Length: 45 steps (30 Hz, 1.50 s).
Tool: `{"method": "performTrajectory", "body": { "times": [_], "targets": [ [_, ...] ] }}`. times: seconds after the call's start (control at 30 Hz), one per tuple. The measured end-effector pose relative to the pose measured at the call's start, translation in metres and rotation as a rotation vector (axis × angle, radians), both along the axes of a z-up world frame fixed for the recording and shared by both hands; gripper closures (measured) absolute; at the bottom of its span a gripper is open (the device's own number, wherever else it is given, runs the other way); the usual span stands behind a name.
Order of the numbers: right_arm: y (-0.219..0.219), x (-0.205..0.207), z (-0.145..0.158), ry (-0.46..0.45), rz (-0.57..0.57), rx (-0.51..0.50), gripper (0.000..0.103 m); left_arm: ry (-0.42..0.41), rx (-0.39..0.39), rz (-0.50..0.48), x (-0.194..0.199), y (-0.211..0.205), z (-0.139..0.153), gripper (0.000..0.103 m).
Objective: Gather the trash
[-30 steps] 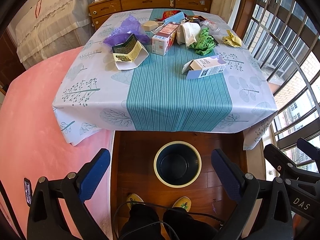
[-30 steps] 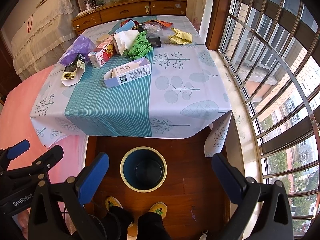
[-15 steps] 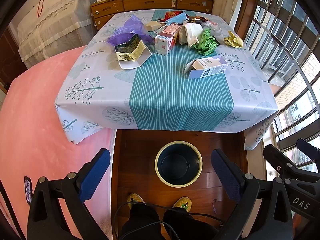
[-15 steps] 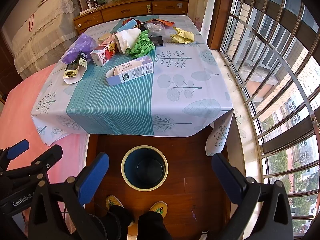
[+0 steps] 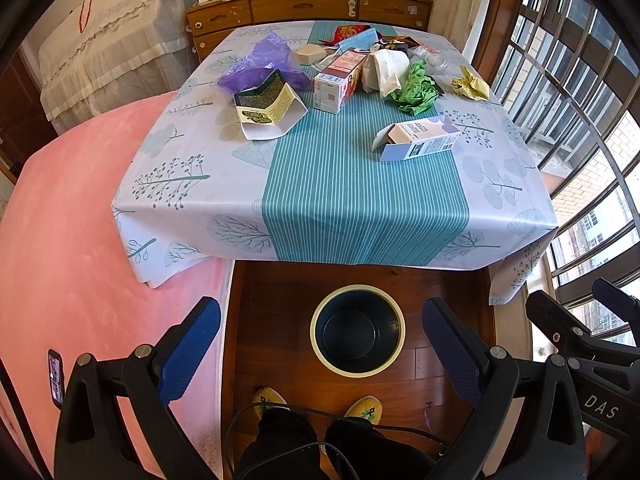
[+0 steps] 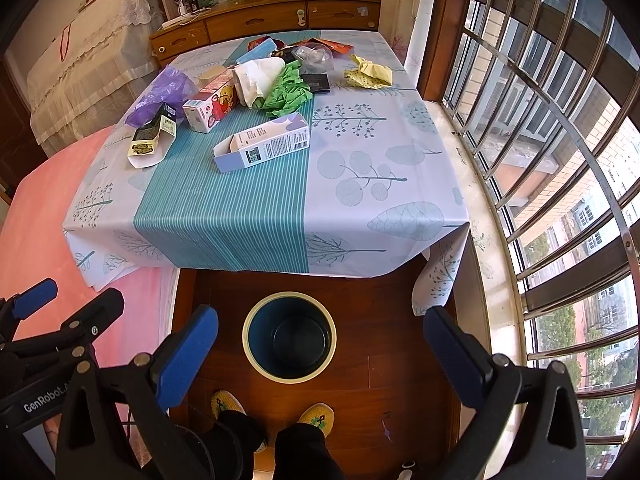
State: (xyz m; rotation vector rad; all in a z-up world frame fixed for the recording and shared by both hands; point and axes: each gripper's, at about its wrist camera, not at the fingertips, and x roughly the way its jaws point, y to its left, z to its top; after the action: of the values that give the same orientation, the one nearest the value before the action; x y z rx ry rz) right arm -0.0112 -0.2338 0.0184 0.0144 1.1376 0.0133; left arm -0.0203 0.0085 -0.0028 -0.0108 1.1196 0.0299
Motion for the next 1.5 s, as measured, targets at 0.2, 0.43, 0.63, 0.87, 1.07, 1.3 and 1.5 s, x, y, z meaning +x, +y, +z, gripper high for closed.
{"method": "performTrajectory", "body": {
  "times": [0.2, 0.43, 0.63, 0.87, 1.07, 1.3, 1.5],
  "targets": [
    [0.009, 0.0, -0.001, -0.002, 0.009, 0.006, 0.0, -0.007, 0.007, 0.006, 0.003, -0.001, 0.002, 0.004],
    [0.001, 0.01, 0.003, -0.003, 0.022, 0.016, 0.0, -0.018, 0.021, 0.013, 0.005, -0.004, 0.005, 0.004],
    [0.0, 0.014, 0.006, -0.016, 0.036, 0.027, 0.0, -0.024, 0.021, 0.02, 0.009, -0.004, 0.009, 0.004],
    [-0.001, 0.023, 0.013, -0.036, 0.044, 0.045, 0.0, -0.032, 0.017, 0.028, 0.013, -0.001, 0.017, 0.005],
    [0.007, 0.034, 0.019, -0.055, 0.042, 0.034, 0.0, -0.05, 0.01, 0.017, 0.023, 0.005, 0.029, 0.005],
    [0.023, 0.055, 0.029, -0.097, 0.023, 0.031, 0.0, -0.117, 0.021, -0.019, 0.042, 0.023, 0.048, 0.005],
    [0.037, 0.091, 0.046, -0.166, -0.032, 0.018, 0.0, -0.126, 0.078, -0.07, 0.09, 0.041, 0.058, 0.004]
  ]
}}
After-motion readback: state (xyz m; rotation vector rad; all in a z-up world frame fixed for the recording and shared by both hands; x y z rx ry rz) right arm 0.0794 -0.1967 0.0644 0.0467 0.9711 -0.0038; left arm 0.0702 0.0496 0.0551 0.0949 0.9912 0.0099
